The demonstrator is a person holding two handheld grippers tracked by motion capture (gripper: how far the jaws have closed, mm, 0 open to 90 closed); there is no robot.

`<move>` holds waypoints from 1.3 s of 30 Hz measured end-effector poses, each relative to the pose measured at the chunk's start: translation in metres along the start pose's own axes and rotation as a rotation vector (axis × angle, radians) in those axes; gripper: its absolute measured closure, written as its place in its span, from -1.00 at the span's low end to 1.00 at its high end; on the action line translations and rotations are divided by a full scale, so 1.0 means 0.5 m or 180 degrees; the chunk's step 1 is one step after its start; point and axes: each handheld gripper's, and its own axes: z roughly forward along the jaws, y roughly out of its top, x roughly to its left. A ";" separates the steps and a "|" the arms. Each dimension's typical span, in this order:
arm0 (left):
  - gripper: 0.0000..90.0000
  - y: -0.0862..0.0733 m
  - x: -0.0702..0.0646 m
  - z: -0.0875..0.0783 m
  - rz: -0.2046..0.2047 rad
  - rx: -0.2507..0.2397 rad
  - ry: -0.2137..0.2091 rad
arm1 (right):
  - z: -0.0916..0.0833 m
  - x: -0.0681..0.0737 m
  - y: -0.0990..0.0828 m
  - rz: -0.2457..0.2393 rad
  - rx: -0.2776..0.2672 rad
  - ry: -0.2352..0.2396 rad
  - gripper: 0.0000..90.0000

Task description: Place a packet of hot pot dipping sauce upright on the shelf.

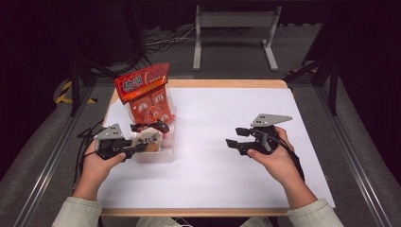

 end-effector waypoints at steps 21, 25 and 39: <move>-0.78 0.017 -0.047 -0.098 0.0029 -0.0080 0.0621 | -0.052 -0.021 -0.030 0.0018 -0.0190 -0.0132 -0.19; -0.86 0.009 -0.053 -0.107 0.0016 0.0001 0.0656 | -0.074 -0.033 -0.046 0.0037 -0.0227 -0.0203 -0.21; -0.86 -0.042 -0.078 -0.125 -0.0176 -0.0057 0.0501 | -0.132 -0.057 -0.114 0.0006 -0.0315 -0.0326 -0.30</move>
